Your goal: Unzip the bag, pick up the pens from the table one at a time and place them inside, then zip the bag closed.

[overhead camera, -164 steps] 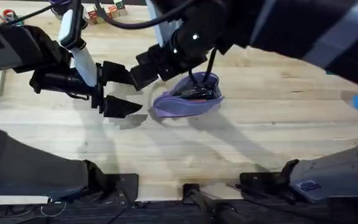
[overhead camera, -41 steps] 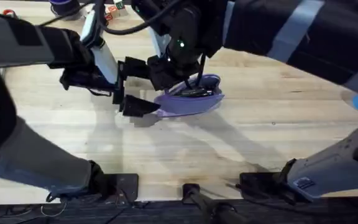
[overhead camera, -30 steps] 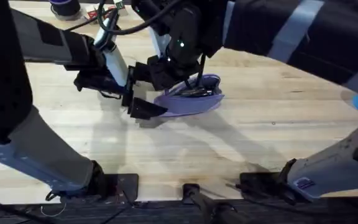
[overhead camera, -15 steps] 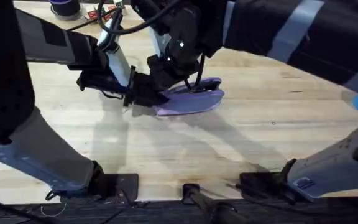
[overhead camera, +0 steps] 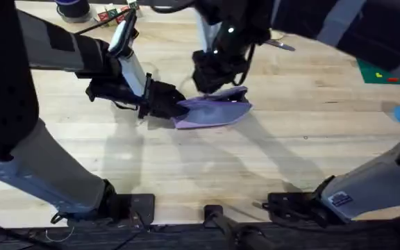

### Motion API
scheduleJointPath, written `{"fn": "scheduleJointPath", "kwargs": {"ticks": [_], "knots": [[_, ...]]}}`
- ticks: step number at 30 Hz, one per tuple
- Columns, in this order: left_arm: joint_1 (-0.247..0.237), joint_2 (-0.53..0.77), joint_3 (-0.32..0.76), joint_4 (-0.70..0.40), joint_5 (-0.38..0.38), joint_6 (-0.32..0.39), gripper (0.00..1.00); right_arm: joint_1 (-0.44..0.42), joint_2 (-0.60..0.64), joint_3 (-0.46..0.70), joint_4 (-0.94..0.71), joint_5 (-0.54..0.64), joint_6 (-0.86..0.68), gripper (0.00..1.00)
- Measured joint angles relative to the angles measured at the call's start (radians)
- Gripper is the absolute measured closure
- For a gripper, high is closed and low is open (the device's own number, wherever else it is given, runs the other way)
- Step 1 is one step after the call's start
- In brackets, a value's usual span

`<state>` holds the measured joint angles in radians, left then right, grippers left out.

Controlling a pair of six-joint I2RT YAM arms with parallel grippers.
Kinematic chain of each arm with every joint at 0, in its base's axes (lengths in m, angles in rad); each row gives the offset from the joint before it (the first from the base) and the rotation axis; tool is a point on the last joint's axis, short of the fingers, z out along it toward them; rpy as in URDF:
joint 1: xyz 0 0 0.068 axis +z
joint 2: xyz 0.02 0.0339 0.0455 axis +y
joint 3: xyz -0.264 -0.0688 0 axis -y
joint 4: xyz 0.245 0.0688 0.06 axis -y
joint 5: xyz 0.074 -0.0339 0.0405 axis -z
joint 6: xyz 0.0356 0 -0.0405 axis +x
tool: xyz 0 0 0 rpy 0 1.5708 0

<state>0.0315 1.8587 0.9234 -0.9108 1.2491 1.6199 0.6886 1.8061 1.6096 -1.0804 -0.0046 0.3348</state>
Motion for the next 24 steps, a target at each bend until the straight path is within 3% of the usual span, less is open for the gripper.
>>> {"fn": "scheduleJointPath", "kwargs": {"ticks": [15,24], "knots": [[0.0,0.0,0.0,0.006,0.002,0.0,0.958,-0.155,0.0,0.005,-0.07,-0.044,-0.155,0.967],[0.0,0.0,0.0,0.002,0.003,0.0,0.958,-0.313,0.0,0.006,-0.11,0.037,-0.213,0.968]]}}
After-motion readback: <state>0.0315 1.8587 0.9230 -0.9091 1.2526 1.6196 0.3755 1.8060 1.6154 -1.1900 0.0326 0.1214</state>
